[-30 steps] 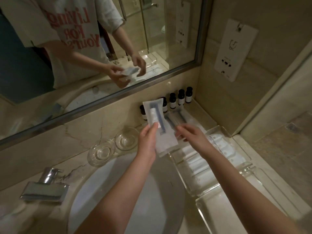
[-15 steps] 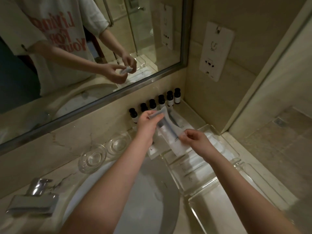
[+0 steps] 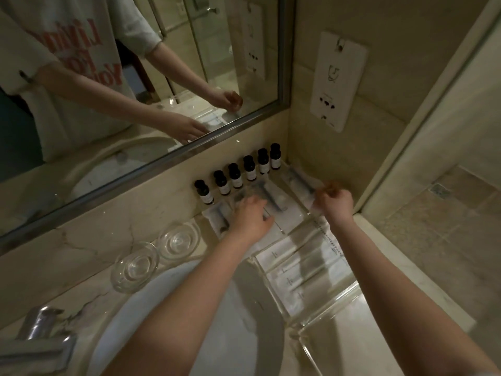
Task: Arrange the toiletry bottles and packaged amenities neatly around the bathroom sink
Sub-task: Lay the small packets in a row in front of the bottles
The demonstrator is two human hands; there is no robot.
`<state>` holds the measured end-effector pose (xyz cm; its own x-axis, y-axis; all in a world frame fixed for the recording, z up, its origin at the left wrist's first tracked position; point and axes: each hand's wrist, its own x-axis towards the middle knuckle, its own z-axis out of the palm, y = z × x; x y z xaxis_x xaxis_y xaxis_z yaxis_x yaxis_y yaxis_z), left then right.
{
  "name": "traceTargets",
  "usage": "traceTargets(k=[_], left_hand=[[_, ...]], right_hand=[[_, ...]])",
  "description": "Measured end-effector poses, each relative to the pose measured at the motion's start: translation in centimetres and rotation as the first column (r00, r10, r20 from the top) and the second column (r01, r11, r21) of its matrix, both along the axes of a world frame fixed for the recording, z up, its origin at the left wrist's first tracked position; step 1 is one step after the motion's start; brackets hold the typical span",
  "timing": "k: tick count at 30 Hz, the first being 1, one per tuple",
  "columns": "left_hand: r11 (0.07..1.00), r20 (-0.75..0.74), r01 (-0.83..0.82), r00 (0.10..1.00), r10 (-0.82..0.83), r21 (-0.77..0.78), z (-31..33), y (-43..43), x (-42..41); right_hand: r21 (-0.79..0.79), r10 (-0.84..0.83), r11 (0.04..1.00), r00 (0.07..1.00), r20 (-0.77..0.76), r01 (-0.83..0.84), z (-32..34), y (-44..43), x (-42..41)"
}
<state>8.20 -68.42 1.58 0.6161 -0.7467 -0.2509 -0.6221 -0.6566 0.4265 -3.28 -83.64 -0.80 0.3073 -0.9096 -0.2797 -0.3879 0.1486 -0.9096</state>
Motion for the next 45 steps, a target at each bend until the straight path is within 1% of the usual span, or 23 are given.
traceTargets(k=[2,3,5,7,9,10,12,14,15,16,19,24,26,29,31,35,38,40,42,45], left_hand=[[0.999,0.051,-0.018,0.999,0.017,0.034,-0.8,1.2,-0.2],[0.998,0.063,-0.034,0.998,0.031,0.049,-1.1,1.7,-0.2],[0.995,0.073,-0.028,0.997,0.021,0.097,-1.6,2.4,-0.1],[0.991,0.081,0.004,0.997,-0.015,0.133,-1.7,2.8,0.0],[0.987,0.089,0.025,0.995,-0.039,0.157,-1.6,2.9,-0.1],[0.986,0.090,0.031,0.995,-0.046,0.163,-1.5,2.9,-0.2],[0.984,0.092,0.039,0.994,-0.055,0.172,-1.3,2.9,-0.3],[0.982,0.085,0.044,0.995,-0.060,0.181,-1.2,3.0,-0.3],[0.981,0.081,0.044,0.995,-0.061,0.187,-1.2,3.0,-0.3],[0.980,0.078,0.048,0.995,-0.064,0.194,-1.1,3.0,-0.3],[0.974,0.073,0.067,0.994,-0.085,0.215,-1.0,3.1,-0.3],[0.973,0.065,0.080,0.993,-0.096,0.215,-0.7,3.1,-0.3],[0.972,0.071,0.085,0.992,-0.103,0.220,-0.6,3.2,-0.3],[0.977,0.078,0.082,0.992,-0.099,0.197,-0.2,3.7,-0.2],[0.984,0.077,0.066,0.994,-0.079,0.162,0.4,4.4,-0.3],[0.997,0.098,0.026,0.995,-0.033,0.068,1.9,6.9,-0.6],[1.000,0.154,-0.016,0.988,0.015,0.006,2.9,10.1,-1.0],[0.999,0.199,-0.051,0.979,0.051,-0.006,3.4,12.7,-1.5],[0.997,0.237,-0.076,0.969,0.072,0.007,3.8,15.6,-1.9],[0.992,0.270,-0.124,0.956,0.113,0.023,4.1,20.4,-2.6]], right_hand=[[0.018,0.051,0.999,0.992,-0.114,-0.049,-0.2,-0.5,0.6],[0.002,0.095,0.995,0.974,-0.207,-0.096,-0.3,-0.6,0.8],[-0.085,0.166,0.973,0.907,-0.387,-0.214,-0.2,-0.6,0.8],[-0.202,0.173,0.928,0.840,-0.515,-0.315,0.0,-0.1,0.7],[-0.346,0.125,0.843,0.776,-0.618,-0.411,-0.1,0.3,0.6],[-0.407,0.109,0.789,0.757,-0.644,-0.460,-0.3,0.4,0.7],[-0.484,0.156,0.657,0.732,-0.663,-0.578,-0.6,0.6,0.8],[-0.474,0.272,0.522,0.665,-0.695,-0.709,-0.9,0.7,0.9],[-0.437,0.311,0.483,0.615,-0.724,-0.759,-1.0,0.9,0.9],[-0.404,0.326,0.469,0.579,-0.748,-0.786,-1.0,1.0,1.0],[-0.363,0.285,0.489,0.538,-0.793,-0.793,-1.2,1.4,1.3],[-0.306,0.263,0.520,0.490,-0.831,-0.798,-0.7,1.9,1.9],[-0.292,0.280,0.533,0.492,-0.824,-0.794,-0.3,2.1,2.0],[-0.317,0.284,0.540,0.523,-0.804,-0.780,0.7,2.7,2.1],[-0.357,0.289,0.522,0.554,-0.781,-0.775,1.6,3.6,2.0],[-0.455,0.307,0.455,0.614,-0.727,-0.766,3.5,6.9,1.3],[-0.476,0.368,0.441,0.637,-0.677,-0.761,4.7,10.4,0.8],[-0.505,0.402,0.421,0.654,-0.640,-0.753,5.4,13.1,0.3],[-0.533,0.434,0.385,0.657,-0.616,-0.754,5.8,16.0,-0.2],[-0.541,0.473,0.325,0.628,-0.618,-0.776,6.1,20.4,-0.7]])
